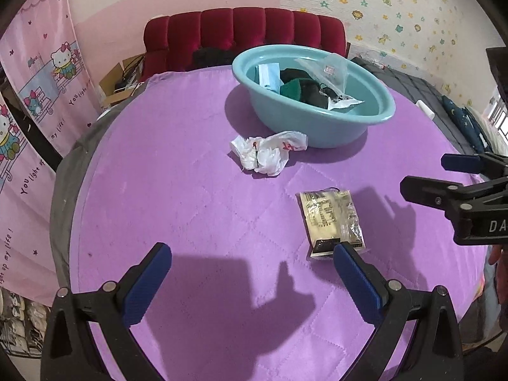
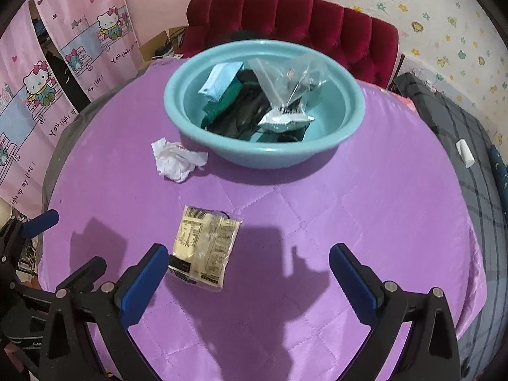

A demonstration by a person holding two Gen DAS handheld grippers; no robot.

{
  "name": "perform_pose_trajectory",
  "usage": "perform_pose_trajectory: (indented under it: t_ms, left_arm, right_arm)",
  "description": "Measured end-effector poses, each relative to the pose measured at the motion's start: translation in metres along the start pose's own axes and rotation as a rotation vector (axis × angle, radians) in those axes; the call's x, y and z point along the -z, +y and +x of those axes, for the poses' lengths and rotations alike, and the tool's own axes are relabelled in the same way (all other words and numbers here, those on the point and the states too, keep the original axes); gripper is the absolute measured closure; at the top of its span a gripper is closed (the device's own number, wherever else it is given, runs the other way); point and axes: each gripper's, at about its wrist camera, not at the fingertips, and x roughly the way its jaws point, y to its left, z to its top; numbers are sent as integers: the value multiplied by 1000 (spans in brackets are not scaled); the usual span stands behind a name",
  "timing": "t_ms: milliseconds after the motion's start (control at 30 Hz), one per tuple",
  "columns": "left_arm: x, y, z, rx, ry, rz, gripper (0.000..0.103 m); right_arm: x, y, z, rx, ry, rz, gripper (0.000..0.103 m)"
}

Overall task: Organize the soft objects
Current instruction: 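Move both tools back toward the gold packet and white tissue, then grasp the gold snack packet with the right gripper while the left gripper grasps the white tissue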

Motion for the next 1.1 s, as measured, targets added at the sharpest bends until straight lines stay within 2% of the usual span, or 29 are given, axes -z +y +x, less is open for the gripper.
perform_pose_trajectory:
  t_ms: [400,1067,1100]
  left_arm:
    - [18,8,15,1,40,-24,0]
    - [24,15,52,-12,117,-13,0]
    - [23,15,54,-10,121,-13,0]
  right_arm:
    - [2,14,38,-21,70,-17,0]
    - [-8,40,118,-54,184,-19,0]
    - [-8,40,120,-53,186,-20,3]
